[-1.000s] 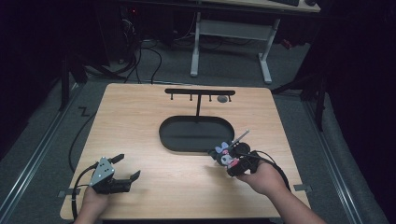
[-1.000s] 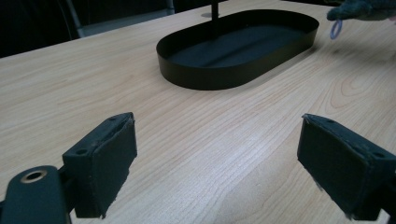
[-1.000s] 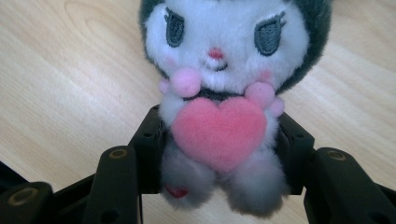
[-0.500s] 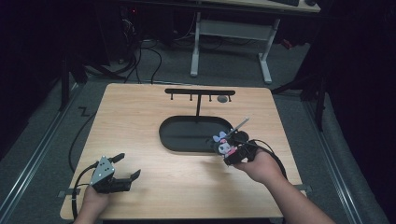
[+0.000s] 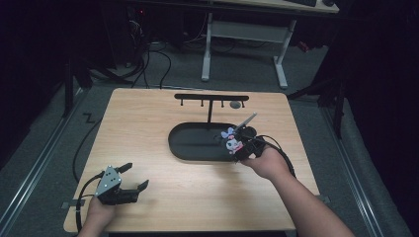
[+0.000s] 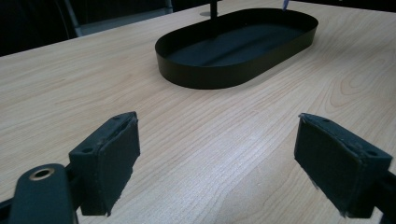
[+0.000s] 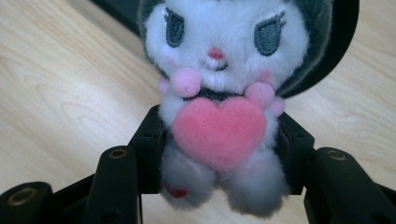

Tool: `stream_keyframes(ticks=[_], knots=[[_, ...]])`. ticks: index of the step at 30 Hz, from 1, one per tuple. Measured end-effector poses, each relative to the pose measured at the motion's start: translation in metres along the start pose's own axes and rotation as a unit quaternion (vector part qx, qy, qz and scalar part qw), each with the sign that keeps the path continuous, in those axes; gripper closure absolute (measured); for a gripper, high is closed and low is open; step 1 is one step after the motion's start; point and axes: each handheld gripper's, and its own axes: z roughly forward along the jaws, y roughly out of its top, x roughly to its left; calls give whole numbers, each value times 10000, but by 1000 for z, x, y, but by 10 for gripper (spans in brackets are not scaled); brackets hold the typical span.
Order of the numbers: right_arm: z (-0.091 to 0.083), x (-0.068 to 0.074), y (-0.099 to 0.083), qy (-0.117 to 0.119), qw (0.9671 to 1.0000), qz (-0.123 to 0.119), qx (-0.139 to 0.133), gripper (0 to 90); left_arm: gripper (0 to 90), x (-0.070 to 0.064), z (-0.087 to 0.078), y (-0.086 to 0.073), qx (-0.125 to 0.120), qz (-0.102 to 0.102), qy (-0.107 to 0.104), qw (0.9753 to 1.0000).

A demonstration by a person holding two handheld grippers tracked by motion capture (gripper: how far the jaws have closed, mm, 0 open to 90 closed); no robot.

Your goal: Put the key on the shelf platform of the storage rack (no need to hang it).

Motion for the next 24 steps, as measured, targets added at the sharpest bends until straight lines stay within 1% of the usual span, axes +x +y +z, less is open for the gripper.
stream_keyframes(ticks=[1,3,4,5,8,9,13,14,17,19,22,24], knots=[[4,-1,5,-14,10000,-39,35,478,145,0,-1,0,-26,-23,16,10000],[9,-1,10,-18,10000,-21,22,478,144,0,-2,0,-57,-31,23,10000],[12,-1,13,4,10000,43,32,478,144,0,-2,0,-65,-45,24,10000],[15,-2,16,9,10000,7,-1,478,145,0,-2,0,-50,-39,14,10000],[25,-1,23,26,10000,0,11,478,144,0,-2,0,-28,-5,-11,10000],[28,-1,26,16,10000,-38,5,478,144,0,-2,0,-41,-6,-27,10000],[38,2,34,-12,10000,67,65,478,144,0,-2,0,-48,-8,-32,10000],[40,2,36,-7,10000,29,65,478,144,0,-2,0,-55,-7,-28,10000],[44,4,42,11,10000,68,72,478,144,1,-2,0,-69,-46,-18,10000],[46,5,46,-9,10000,-19,71,478,144,1,-2,0,-63,-51,-31,10000],[48,7,52,-33,9999,-45,86,478,144,2,-1,0,-55,-102,-55,9999],[48,10,56,-55,9999,24,133,478,144,3,-1,0,-45,-104,-57,9999]])
